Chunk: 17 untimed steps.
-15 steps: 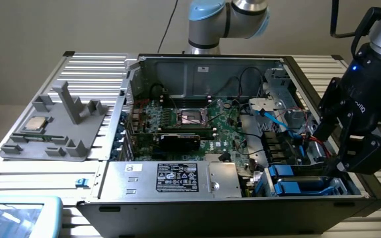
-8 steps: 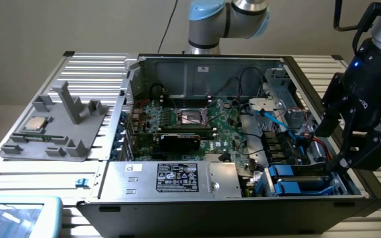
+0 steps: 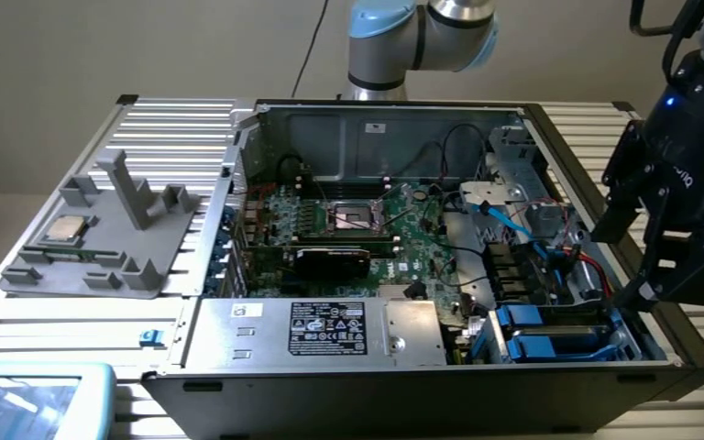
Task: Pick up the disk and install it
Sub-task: 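Insert the first disk wire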
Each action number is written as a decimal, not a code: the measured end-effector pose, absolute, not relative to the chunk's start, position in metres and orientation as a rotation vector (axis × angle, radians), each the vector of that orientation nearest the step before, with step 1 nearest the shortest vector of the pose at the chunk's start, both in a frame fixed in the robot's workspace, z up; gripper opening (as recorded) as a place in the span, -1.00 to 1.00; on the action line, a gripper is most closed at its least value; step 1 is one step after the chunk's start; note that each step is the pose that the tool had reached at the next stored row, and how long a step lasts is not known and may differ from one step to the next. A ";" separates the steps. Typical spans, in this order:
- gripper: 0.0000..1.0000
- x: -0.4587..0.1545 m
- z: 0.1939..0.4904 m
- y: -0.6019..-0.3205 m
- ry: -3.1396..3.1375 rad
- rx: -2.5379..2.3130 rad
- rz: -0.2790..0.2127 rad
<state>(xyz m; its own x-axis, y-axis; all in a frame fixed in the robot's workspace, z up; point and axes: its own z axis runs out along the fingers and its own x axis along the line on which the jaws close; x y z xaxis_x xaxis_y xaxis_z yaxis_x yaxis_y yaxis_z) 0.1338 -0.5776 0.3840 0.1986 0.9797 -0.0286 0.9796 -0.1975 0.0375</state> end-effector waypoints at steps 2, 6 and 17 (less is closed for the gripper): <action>0.55 0.133 0.389 -0.579 1.958 2.394 0.004; 0.67 0.132 0.391 -0.580 1.958 2.393 0.007; 0.67 0.132 0.391 -0.580 1.958 2.393 0.007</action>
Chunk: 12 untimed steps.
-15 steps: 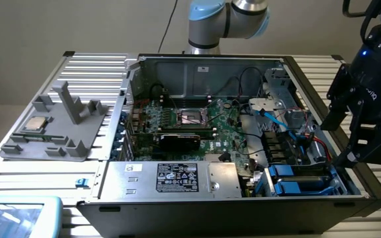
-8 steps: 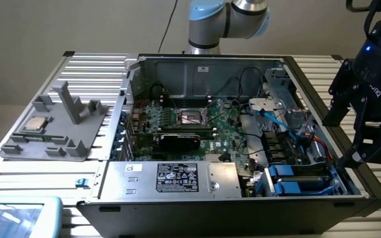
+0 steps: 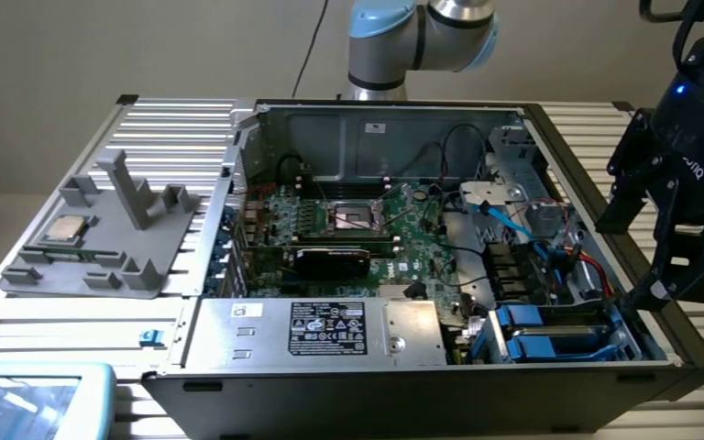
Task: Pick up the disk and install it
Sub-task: 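Insert the first disk wire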
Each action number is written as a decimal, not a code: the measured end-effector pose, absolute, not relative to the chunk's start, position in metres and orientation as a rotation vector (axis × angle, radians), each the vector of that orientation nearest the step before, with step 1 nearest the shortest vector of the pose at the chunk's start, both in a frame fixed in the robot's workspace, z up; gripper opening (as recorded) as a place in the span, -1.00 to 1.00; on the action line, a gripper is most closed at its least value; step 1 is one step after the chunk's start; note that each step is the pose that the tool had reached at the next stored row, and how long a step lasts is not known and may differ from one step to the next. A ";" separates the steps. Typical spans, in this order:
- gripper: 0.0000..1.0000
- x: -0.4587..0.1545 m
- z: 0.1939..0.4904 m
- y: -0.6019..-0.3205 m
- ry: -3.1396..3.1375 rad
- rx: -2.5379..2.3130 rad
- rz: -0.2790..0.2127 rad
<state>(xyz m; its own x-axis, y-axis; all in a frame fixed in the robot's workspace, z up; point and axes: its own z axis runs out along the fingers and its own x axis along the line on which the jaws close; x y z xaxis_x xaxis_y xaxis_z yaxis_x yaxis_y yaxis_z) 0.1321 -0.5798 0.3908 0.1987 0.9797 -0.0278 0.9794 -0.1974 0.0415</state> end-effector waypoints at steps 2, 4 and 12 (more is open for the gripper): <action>0.67 0.132 0.391 -0.580 1.958 2.393 0.007; 0.67 0.132 0.391 -0.580 1.958 2.393 0.007; 0.67 0.126 0.391 -0.589 1.975 2.392 0.022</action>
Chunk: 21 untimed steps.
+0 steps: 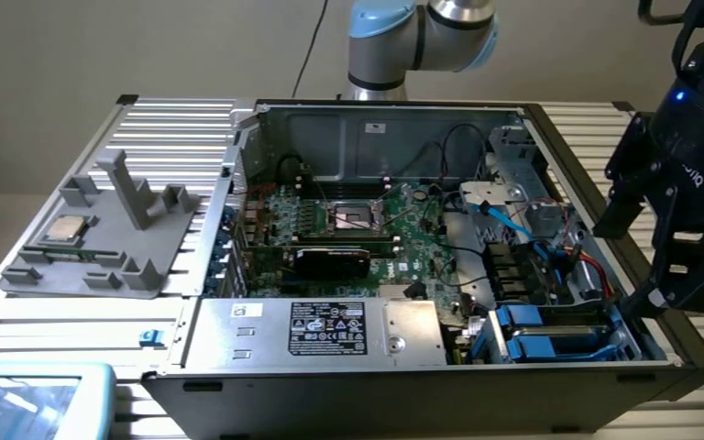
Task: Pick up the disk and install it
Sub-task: 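Insert the first disk wire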
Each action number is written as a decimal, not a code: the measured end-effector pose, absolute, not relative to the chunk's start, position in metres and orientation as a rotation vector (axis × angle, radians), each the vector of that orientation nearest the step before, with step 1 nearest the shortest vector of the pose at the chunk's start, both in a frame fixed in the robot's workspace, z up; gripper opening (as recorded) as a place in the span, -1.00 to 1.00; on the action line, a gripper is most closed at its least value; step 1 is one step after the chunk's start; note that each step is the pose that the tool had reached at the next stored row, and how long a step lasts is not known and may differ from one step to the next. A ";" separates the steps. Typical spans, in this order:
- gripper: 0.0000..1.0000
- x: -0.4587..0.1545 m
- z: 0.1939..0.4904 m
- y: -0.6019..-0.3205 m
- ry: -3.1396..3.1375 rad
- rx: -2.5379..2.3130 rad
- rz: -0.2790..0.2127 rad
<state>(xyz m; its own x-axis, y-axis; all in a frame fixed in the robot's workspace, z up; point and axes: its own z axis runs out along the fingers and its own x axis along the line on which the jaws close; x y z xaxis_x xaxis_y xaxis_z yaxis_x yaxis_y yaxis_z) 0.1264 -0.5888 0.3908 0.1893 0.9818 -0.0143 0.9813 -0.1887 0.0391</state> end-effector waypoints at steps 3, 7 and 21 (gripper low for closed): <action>0.67 0.124 0.391 -0.594 1.985 2.393 0.031; 0.67 0.119 0.391 -0.599 1.996 2.389 0.037; 0.67 0.117 0.390 -0.600 2.250 2.158 0.044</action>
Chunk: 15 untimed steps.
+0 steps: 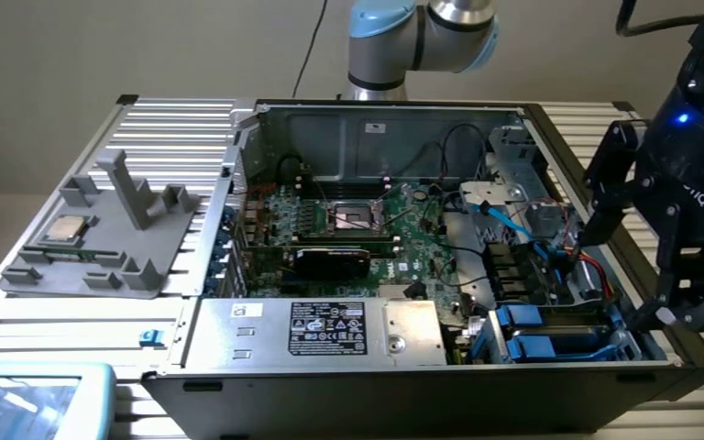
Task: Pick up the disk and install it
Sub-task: 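Insert the first disk wire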
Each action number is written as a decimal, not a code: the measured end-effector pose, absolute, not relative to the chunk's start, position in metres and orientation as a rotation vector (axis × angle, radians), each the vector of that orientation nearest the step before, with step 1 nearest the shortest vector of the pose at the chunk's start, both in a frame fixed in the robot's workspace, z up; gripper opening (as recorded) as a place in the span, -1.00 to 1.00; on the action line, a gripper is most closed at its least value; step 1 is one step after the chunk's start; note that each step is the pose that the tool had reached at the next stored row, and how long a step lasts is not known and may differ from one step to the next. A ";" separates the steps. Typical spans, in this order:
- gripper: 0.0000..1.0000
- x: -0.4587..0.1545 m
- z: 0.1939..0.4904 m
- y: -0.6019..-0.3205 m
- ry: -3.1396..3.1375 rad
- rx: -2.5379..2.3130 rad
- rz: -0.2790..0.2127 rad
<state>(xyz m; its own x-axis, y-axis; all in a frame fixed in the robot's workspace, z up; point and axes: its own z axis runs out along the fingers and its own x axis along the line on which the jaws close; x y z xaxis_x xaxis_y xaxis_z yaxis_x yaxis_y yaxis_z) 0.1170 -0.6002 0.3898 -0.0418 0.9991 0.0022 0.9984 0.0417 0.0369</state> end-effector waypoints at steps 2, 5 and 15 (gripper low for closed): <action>0.67 0.117 0.389 -0.600 2.289 2.117 0.045; 0.67 0.117 0.389 -0.600 2.347 2.053 0.046; 0.67 0.117 0.388 -0.600 2.530 1.838 0.062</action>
